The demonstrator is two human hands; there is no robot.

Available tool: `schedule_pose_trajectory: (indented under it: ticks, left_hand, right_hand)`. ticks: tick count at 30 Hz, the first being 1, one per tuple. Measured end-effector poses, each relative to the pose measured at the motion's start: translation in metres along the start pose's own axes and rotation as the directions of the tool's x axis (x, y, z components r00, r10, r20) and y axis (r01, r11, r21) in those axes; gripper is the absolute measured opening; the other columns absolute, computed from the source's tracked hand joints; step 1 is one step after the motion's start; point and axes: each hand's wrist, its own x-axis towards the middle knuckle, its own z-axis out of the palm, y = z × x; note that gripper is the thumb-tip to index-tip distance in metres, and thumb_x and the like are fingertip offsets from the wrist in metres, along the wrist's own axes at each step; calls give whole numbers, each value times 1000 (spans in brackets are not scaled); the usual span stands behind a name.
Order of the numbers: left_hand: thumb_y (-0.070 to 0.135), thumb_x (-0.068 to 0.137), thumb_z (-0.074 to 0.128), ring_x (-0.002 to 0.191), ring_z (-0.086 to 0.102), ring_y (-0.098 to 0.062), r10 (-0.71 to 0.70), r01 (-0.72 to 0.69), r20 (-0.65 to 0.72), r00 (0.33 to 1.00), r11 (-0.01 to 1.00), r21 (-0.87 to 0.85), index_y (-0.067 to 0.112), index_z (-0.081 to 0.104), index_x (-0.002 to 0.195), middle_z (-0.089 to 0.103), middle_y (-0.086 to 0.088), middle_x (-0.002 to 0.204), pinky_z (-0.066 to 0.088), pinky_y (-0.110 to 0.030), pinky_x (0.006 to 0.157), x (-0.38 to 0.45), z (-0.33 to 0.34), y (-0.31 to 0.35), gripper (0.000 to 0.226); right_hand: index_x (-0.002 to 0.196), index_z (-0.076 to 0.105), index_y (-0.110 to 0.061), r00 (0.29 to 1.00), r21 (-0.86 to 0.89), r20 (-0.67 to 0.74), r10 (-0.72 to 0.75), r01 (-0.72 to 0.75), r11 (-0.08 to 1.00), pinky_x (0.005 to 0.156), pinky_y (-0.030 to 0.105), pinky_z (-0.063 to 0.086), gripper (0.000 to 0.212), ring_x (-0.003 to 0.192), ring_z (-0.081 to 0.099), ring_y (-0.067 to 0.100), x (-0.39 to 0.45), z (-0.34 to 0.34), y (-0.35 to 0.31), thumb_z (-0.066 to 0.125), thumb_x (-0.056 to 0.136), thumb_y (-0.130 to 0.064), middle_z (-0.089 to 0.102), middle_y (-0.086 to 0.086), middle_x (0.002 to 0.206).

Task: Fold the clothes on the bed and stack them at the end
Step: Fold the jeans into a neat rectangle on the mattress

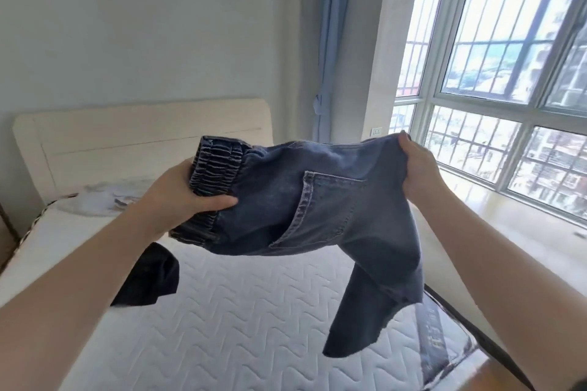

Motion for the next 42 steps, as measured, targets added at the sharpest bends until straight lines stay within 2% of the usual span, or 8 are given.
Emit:
schedule_pose_trajectory:
  ticks: [7, 11, 16, 19, 23, 27, 33, 42]
  left_hand:
    - [21, 66, 90, 75, 68, 3, -123, 123, 10, 992, 966, -226, 29, 64, 104, 73, 21, 88, 49, -26, 67, -3, 86, -46, 47]
    - [16, 72, 85, 77, 72, -11, -268, 262, 25, 963, 913, -313, 25, 68, 99, 76, 9, 87, 55, -32, 69, -7, 123, -92, 33]
    - [13, 71, 84, 76, 74, -13, -431, 438, 92, 898, 848, -298, 23, 70, 96, 77, 5, 85, 55, -29, 65, -34, 165, -163, 30]
    - [16, 64, 83, 83, 74, -22, -544, 556, 131, 829, 776, -297, 18, 71, 99, 77, -4, 89, 58, -37, 75, -54, 188, -204, 37]
    - [15, 61, 81, 84, 73, -31, -714, 700, 111, 691, 623, -349, 12, 69, 101, 76, -11, 91, 59, -42, 76, -80, 209, -253, 42]
    - [-2, 76, 77, 76, 72, -23, -799, 759, 38, 600, 553, -344, 12, 68, 98, 77, -8, 87, 57, -29, 59, -113, 212, -289, 28]
    - [0, 73, 82, 85, 71, -31, -908, 857, 2, 418, 393, -334, 11, 65, 108, 76, -13, 94, 58, -47, 81, -197, 188, -320, 40]
    - [11, 71, 88, 86, 73, -32, -968, 859, -146, 205, 250, -447, 16, 69, 105, 77, -8, 91, 59, -50, 80, -295, 140, -343, 39]
  right_hand:
    - [89, 76, -10, 982, -239, -16, -186, 177, 955, 77, 40, 56, 41, 85, 70, 30, 9, -22, -15, 70, 82, -50, 73, 16, 96]
    - [81, 75, -17, 999, -481, -2, -39, 34, 876, 79, 42, 52, 36, 83, 65, 26, 27, -41, 23, 65, 87, -51, 70, 11, 88]
    - [95, 75, -15, 967, -740, 59, 247, -124, 662, 84, 36, 56, 39, 92, 70, 27, 39, -89, 120, 57, 95, -50, 75, 8, 95]
    - [97, 73, -10, 914, -787, 77, 398, -189, 587, 84, 37, 51, 44, 89, 66, 26, 40, -111, 187, 54, 96, -49, 73, 8, 94]
    - [83, 71, -19, 848, -830, 85, 524, -230, 508, 63, 29, 38, 37, 64, 50, 11, 42, -121, 264, 54, 96, -49, 61, -14, 63]
    - [92, 73, -18, 742, -838, 145, 655, -260, 480, 73, 27, 45, 33, 76, 57, 11, 41, -114, 326, 55, 97, -45, 68, -5, 81]
    - [91, 74, -18, 590, -892, 222, 777, -198, 405, 73, 29, 44, 31, 76, 55, 15, 8, -78, 394, 56, 97, -42, 68, -1, 84]
    - [115, 69, -10, 351, -939, 339, 873, 71, 337, 93, 38, 45, 26, 101, 62, 29, -76, 9, 451, 54, 99, -26, 69, 12, 109]
